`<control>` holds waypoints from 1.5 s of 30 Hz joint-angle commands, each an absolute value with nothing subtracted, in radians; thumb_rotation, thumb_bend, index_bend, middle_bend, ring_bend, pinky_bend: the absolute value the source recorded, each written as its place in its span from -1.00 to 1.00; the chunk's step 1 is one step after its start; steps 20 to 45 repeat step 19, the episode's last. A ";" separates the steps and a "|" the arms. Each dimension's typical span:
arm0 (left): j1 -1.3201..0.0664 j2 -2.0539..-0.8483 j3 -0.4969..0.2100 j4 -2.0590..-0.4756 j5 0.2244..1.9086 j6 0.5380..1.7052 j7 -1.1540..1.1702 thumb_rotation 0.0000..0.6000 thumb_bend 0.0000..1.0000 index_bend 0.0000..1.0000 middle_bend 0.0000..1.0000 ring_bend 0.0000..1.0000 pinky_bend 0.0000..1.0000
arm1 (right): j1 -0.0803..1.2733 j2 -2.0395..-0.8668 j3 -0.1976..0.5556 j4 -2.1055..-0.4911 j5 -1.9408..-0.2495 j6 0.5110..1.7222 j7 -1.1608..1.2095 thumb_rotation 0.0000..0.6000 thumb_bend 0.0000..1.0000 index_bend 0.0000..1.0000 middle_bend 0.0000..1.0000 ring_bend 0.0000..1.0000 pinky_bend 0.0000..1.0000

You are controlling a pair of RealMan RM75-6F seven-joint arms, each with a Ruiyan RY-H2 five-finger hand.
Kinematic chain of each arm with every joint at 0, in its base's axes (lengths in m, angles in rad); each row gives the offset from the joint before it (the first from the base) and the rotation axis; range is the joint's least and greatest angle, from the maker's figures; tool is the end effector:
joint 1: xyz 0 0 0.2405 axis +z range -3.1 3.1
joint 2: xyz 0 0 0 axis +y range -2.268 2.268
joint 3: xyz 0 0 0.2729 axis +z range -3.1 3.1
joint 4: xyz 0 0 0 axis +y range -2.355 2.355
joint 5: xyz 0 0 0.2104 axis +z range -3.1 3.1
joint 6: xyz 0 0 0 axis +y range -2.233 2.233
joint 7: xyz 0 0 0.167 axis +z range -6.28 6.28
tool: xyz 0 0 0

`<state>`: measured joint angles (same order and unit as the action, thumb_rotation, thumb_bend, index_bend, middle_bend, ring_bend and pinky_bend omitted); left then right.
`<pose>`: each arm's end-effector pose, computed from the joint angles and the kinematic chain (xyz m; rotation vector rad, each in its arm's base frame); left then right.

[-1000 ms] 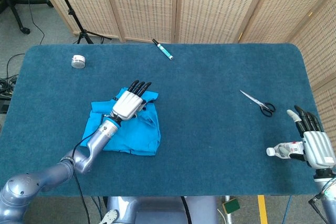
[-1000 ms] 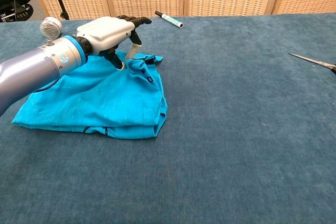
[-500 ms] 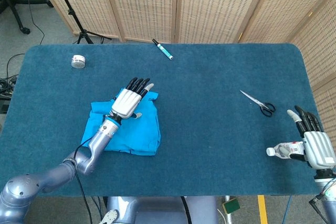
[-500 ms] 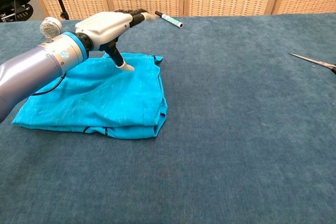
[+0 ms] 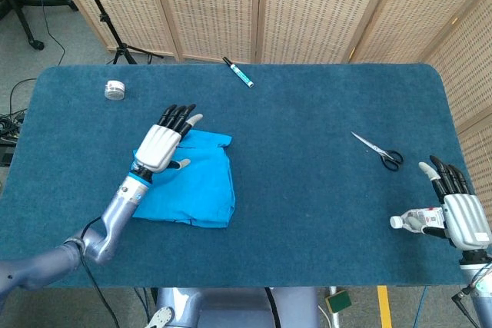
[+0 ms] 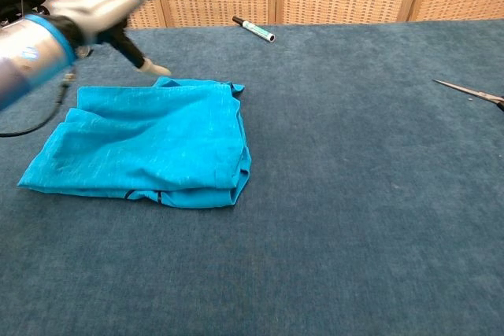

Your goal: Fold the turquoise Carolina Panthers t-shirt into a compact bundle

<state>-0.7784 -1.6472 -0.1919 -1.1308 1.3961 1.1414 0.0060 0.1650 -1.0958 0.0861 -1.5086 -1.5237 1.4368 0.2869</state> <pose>-0.1485 0.4174 0.0003 -1.7554 -0.7278 -1.2218 -0.3263 -0.2415 0.1828 1.3878 -0.9802 1.0920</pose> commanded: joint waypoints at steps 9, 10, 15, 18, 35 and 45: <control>-0.443 -1.272 -0.091 -1.497 1.316 1.337 -0.061 1.00 -1.00 -1.00 -1.00 -1.00 -1.00 | 0.155 -1.108 0.093 -1.518 -1.523 1.466 0.236 1.00 -1.00 -0.94 -1.00 -1.00 -0.96; -0.416 -1.251 -0.075 -1.511 1.319 1.352 -0.064 1.00 -1.00 -1.00 -1.00 -1.00 -1.00 | 0.154 -1.110 0.094 -1.520 -1.521 1.468 0.230 1.00 -1.00 -0.94 -1.00 -1.00 -0.96; -0.302 -1.183 -0.031 -1.585 1.298 1.438 -0.020 1.00 -1.00 -1.00 -1.00 -1.00 -1.00 | 0.148 -1.108 0.100 -1.529 -1.514 1.480 0.223 1.00 -1.00 -0.94 -1.00 -1.00 -0.96; -0.262 -1.177 -0.030 -1.603 1.290 1.478 -0.015 1.00 -1.00 -1.00 -1.00 -1.00 -1.00 | 0.144 -1.110 0.105 -1.526 -1.510 1.489 0.214 1.00 -1.00 -0.94 -1.00 -1.00 -0.98; -0.246 -1.178 -0.030 -1.604 1.291 1.497 -0.017 1.00 -1.00 -1.00 -1.00 -1.00 -1.00 | 0.142 -1.112 0.108 -1.523 -1.504 1.495 0.207 1.00 -1.00 -0.94 -1.00 -1.00 -0.99; -0.246 -1.178 -0.030 -1.604 1.291 1.497 -0.017 1.00 -1.00 -1.00 -1.00 -1.00 -1.00 | 0.142 -1.112 0.108 -1.523 -1.504 1.495 0.207 1.00 -1.00 -0.94 -1.00 -1.00 -0.99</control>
